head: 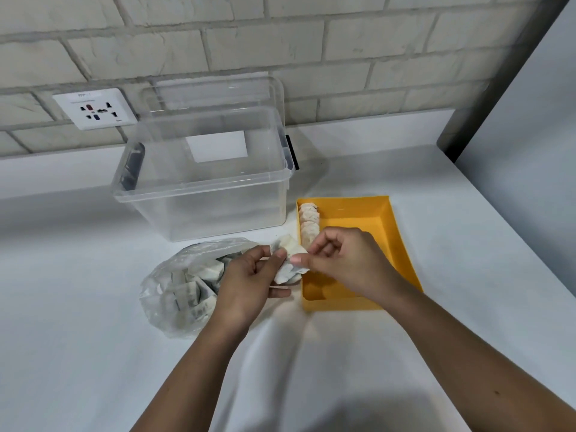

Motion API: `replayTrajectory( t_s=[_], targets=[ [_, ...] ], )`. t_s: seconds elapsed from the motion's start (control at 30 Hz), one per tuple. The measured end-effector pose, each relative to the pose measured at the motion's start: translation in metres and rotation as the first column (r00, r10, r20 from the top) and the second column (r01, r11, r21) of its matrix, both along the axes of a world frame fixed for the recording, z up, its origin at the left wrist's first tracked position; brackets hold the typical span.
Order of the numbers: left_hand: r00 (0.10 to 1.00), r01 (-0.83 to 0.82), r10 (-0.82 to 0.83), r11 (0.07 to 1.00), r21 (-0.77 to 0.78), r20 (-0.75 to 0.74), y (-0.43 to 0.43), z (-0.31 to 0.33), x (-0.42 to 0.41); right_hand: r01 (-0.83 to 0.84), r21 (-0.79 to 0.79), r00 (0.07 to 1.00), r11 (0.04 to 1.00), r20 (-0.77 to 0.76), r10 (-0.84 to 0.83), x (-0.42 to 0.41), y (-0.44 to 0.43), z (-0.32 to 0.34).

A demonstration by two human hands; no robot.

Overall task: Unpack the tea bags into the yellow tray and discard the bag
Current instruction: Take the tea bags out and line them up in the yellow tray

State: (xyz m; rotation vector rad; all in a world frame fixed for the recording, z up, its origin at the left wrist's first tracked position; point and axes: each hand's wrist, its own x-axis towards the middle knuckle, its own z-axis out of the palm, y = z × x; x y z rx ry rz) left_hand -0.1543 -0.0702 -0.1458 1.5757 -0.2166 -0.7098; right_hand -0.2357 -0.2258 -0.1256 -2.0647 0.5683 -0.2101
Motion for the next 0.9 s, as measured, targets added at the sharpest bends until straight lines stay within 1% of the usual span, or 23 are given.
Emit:
replayTrajectory(
  t_s=[0.03, 0.07, 0.17, 0.27, 0.37, 0.5, 0.57, 0.6, 0.63, 0.67, 0.7, 0.73, 0.77, 0.8, 0.83, 0.87, 0.9],
  targets=[
    [1.0, 0.003, -0.003, 1.0, -0.009, -0.01, -0.001, 0.002, -0.001, 0.028, -0.005, 1.0, 1.0, -0.012, -0.028, -0.003, 0.003, 0.0],
    [1.0, 0.012, -0.012, 1.0, -0.018, -0.025, -0.001, 0.004, -0.002, 0.049, 0.026, 0.999, 0.998, -0.013, -0.049, -0.004, 0.006, 0.0],
    [0.992, 0.066, -0.072, 0.996, -0.06, -0.103, -0.002, 0.007, -0.005, 0.067, 0.188, 0.998, 0.98, 0.005, -0.069, -0.008, 0.006, -0.002],
    [0.98, 0.121, -0.134, 0.988, -0.091, -0.147, 0.001, 0.009, -0.007, 0.085, 0.294, 0.995, 0.952, 0.033, -0.099, -0.013, 0.006, -0.003],
    [0.976, 0.125, -0.141, 0.987, -0.106, -0.163, 0.003, 0.008, -0.008, 0.117, 0.479, 0.987, 0.87, 0.045, -0.157, -0.018, 0.007, -0.001],
    [0.98, 0.089, -0.108, 0.989, -0.117, -0.168, 0.003, 0.006, -0.008, 0.099, 0.687, 0.984, 0.72, 0.038, -0.171, -0.021, 0.007, 0.002],
    [0.98, 0.067, -0.089, 0.99, -0.122, -0.179, 0.002, 0.004, -0.007, 0.095, 0.73, 0.979, 0.677, 0.053, -0.195, -0.02, 0.005, 0.007],
    [0.979, 0.053, -0.077, 0.991, -0.125, -0.19, 0.002, 0.004, -0.006, 0.107, 0.725, 0.971, 0.68, 0.072, -0.23, -0.019, 0.002, 0.01],
    [0.978, 0.04, -0.065, 0.991, -0.127, -0.199, 0.002, 0.003, -0.006, 0.127, 0.695, 0.958, 0.708, 0.101, -0.27, -0.018, -0.003, 0.013],
    [0.979, 0.029, -0.054, 0.992, -0.125, -0.199, 0.004, 0.002, -0.004, 0.148, 0.633, 0.945, 0.76, 0.136, -0.297, -0.017, -0.01, 0.017],
    [0.98, 0.021, -0.044, 0.993, -0.12, -0.192, 0.005, 0.001, -0.003, 0.17, 0.523, 0.939, 0.836, 0.171, -0.298, -0.017, -0.018, 0.018],
    [0.983, 0.012, -0.033, 0.993, -0.116, -0.18, 0.008, 0.0, -0.001, 0.182, 0.344, 0.945, 0.921, 0.197, -0.261, -0.016, -0.028, 0.019],
    [0.985, 0.001, -0.021, 0.994, -0.114, -0.17, 0.011, 0.0, 0.002, 0.164, 0.109, 0.964, 0.98, 0.192, -0.182, -0.016, -0.036, 0.018],
    [0.987, -0.01, -0.008, 0.994, -0.111, -0.159, 0.014, 0.0, 0.004, 0.096, -0.115, 0.988, 0.989, 0.135, -0.081, -0.015, -0.044, 0.016],
    [0.989, -0.019, 0.004, 0.994, -0.105, -0.148, 0.017, -0.001, 0.007, -0.009, -0.269, 0.999, 0.963, 0.03, 0.018, -0.014, -0.05, 0.014],
    [0.991, -0.028, 0.015, 0.995, -0.095, -0.135, 0.02, -0.002, 0.01, -0.129, -0.336, 0.99, 0.933, -0.097, 0.102, -0.011, -0.054, 0.012],
    [0.992, -0.036, 0.025, 0.996, -0.083, -0.125, 0.022, -0.003, 0.012, -0.242, -0.344, 0.959, 0.907, -0.228, 0.17, -0.007, -0.055, 0.01]
  ],
)
